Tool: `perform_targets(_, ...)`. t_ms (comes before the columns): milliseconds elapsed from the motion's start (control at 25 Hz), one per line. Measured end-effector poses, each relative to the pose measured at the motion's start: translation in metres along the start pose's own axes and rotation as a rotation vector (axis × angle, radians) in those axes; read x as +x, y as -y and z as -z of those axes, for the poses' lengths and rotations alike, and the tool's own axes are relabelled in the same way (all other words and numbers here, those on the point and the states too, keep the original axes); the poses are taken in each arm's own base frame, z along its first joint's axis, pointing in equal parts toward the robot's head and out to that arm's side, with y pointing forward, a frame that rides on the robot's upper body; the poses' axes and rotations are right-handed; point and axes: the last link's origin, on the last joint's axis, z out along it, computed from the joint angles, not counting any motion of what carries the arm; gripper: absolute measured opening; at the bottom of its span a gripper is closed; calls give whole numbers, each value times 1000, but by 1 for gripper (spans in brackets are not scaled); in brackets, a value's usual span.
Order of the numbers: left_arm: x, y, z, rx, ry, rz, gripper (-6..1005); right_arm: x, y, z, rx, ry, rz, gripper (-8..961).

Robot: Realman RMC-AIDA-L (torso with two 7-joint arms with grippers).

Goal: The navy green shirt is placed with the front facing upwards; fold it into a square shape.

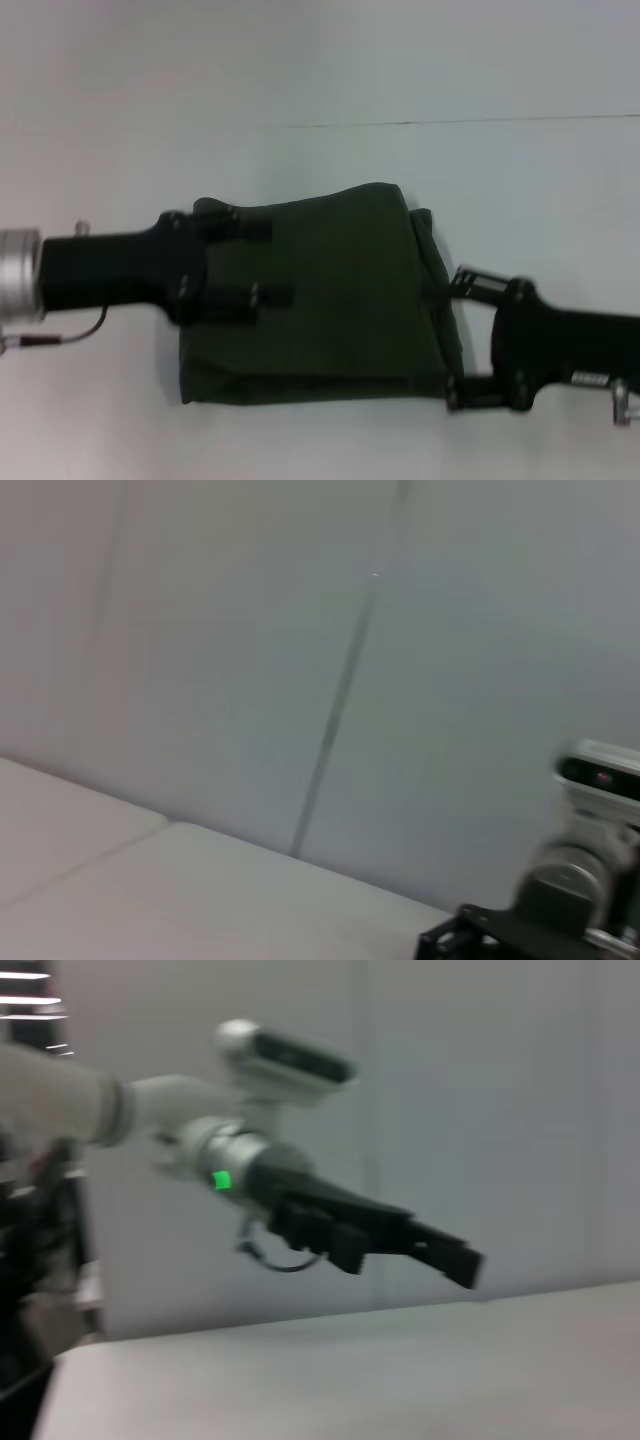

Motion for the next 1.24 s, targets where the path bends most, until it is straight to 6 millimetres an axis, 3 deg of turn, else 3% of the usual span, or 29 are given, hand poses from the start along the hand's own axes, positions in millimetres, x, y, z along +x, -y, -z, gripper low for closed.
perform_targets(280, -41, -32, 33, -13, -17, -36, 904, 9, -19, -17, -138, -49, -7, 916)
perform_targets(520, -73, -50, 39, -6, 37, 1, 904, 19, -27, -25, -149, -34, -21, 915)
perform_targets(1240, -78, -55, 36, -36, 54, -3, 904, 28, -32, -28, -146, -48, -35, 915)
